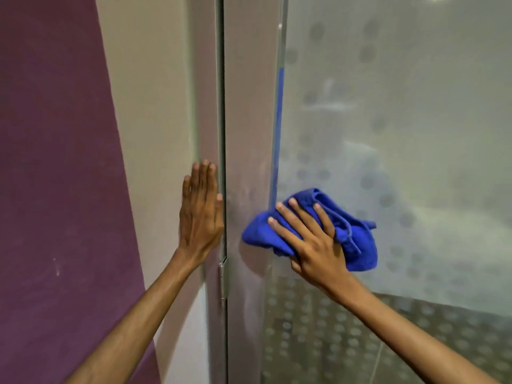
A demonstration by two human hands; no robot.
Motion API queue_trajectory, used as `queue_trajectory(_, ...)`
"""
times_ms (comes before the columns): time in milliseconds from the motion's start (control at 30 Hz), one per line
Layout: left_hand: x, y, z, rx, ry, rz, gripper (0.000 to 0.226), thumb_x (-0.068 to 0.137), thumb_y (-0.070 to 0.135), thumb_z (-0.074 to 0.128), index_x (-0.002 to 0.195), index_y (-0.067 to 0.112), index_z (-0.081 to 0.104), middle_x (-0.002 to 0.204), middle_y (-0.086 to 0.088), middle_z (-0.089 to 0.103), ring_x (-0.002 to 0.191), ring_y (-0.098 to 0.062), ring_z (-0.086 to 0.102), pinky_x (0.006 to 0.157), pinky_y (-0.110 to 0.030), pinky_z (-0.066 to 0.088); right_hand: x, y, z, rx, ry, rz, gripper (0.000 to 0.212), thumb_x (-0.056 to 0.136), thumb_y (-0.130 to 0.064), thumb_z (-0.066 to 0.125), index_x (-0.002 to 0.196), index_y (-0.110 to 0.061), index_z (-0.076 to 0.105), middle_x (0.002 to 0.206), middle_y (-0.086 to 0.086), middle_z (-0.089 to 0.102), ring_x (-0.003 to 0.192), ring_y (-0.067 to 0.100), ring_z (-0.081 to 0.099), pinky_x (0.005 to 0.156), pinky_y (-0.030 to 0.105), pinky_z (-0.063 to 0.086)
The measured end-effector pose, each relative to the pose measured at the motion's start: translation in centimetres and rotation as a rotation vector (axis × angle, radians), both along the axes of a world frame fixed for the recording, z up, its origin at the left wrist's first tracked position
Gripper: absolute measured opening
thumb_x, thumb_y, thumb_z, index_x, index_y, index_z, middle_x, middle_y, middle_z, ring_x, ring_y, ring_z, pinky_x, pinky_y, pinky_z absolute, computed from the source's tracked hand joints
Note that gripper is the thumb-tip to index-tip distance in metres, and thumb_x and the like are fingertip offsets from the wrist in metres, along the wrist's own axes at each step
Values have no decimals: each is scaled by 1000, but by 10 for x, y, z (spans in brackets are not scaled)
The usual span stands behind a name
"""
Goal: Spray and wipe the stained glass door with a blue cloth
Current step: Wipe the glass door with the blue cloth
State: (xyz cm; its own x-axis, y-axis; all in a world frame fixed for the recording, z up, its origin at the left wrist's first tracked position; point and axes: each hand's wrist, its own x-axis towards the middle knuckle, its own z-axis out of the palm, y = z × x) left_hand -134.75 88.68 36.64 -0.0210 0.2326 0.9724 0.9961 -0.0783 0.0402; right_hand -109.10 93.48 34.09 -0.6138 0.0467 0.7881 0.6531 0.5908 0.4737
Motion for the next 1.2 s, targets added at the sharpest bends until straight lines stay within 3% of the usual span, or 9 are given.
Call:
queue_trajectory(200,2,1,1,5,-2,21,53,104,20,24,152,-2,20,160,-10,15,152,-18,0,124,-38,2,4,8,-2,52,-71,11,66,83,-22,68,146,-25,49,157,5,38,148,22,31,123,47,12)
queue_trajectory(333,4,-1,3,-10,-28,11,53,103,20,24,151,-2,20,160,-13,19,152,-15,-2,124,-36,1,-20,3,48,77,153,41,47,95,-18,45,141,-25,56,153,13,44,144,27,39,121,51,13)
queue_trajectory(433,4,-5,2,-57,-55,-21,53,105,23,22,152,0,18,160,-16,21,152,-16,0,124,-36,1,-41,0,81,66,347,5,62,83,-9,53,142,-25,54,153,14,44,144,29,38,120,55,15)
queue_trajectory(567,5,-9,4,-56,-101,-103,52,104,15,26,153,1,16,161,-8,14,152,-14,0,124,-36,3,-59,-7,101,8,521,-33,66,81,-14,55,145,-25,50,152,12,45,146,29,36,121,56,15)
queue_trajectory(767,-3,-7,2,-8,-63,-124,54,99,3,29,151,-3,17,160,-12,20,152,-15,-2,124,-34,4,-88,-19,14,-119,477,-29,73,76,-21,59,148,-27,47,158,11,37,150,27,27,122,54,14)
queue_trajectory(867,-17,-10,4,-24,-23,-134,72,81,-10,31,151,-1,20,160,-15,21,152,-19,-1,124,-38,6,-88,-24,-61,-164,417,-128,93,63,-15,72,149,-29,42,161,9,29,151,27,23,123,52,11)
queue_trajectory(933,-28,-12,7,-44,20,-125,86,70,-19,33,153,4,21,161,-12,21,152,-23,2,124,-39,7,-88,-23,-77,-179,424,-185,89,70,-26,75,151,-31,37,162,10,25,150,28,23,122,56,14)
queue_trajectory(1033,-33,-15,7,-62,43,-144,89,68,-20,32,153,5,23,161,-10,22,153,-23,2,125,-37,5,-97,-14,-24,-142,596,-213,74,80,-39,60,150,-30,40,159,16,26,149,31,24,119,62,17)
queue_trajectory(1200,-9,-13,12,-20,-5,-166,90,64,-19,30,151,1,23,160,-14,22,153,-24,1,124,-45,5,-99,2,147,40,777,-184,68,89,-57,52,149,-27,44,158,22,31,148,38,25,119,64,14)
